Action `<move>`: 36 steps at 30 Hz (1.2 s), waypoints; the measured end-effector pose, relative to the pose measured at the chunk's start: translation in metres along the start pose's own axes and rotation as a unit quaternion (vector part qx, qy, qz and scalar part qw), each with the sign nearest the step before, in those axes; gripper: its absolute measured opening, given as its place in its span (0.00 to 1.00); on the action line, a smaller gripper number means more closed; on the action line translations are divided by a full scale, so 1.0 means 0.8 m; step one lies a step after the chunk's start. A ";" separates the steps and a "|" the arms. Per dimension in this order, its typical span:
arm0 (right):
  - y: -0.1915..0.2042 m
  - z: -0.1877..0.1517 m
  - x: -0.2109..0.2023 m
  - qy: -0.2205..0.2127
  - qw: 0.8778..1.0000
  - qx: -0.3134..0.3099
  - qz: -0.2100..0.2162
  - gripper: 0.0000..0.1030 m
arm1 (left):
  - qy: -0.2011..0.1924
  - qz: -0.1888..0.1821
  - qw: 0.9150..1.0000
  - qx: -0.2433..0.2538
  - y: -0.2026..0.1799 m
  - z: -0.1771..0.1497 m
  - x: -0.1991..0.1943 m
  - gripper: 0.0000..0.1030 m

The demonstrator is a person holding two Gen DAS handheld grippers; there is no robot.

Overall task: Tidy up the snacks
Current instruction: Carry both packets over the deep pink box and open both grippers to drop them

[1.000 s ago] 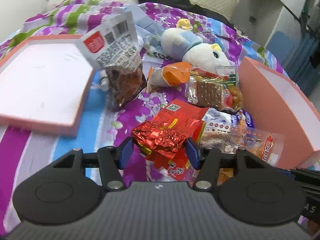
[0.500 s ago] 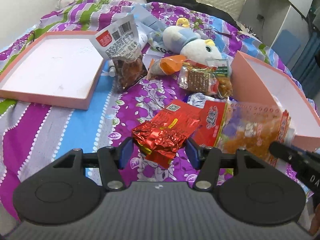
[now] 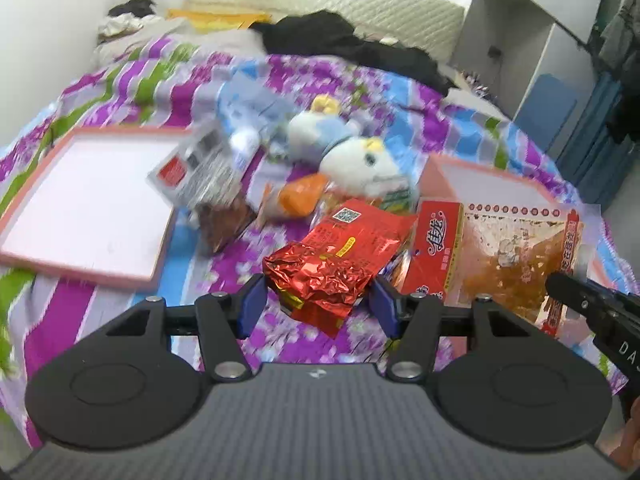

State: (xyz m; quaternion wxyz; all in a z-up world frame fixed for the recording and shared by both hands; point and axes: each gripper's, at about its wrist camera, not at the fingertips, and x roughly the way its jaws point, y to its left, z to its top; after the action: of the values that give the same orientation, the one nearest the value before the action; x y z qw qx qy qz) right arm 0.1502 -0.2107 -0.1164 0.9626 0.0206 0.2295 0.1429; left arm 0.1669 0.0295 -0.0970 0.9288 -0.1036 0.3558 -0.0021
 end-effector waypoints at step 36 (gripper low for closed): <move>-0.219 -0.003 0.094 0.096 0.984 0.073 -0.132 0.10 | 0.105 -0.123 0.982 0.100 -0.244 0.066 0.178 0.67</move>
State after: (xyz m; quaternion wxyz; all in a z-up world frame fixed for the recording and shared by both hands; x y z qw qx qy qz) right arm 0.2595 -0.3570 -0.1699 0.9422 0.0469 0.3318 -0.0010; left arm 0.3215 -0.1621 -0.1148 0.8848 -0.0520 0.4336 -0.1625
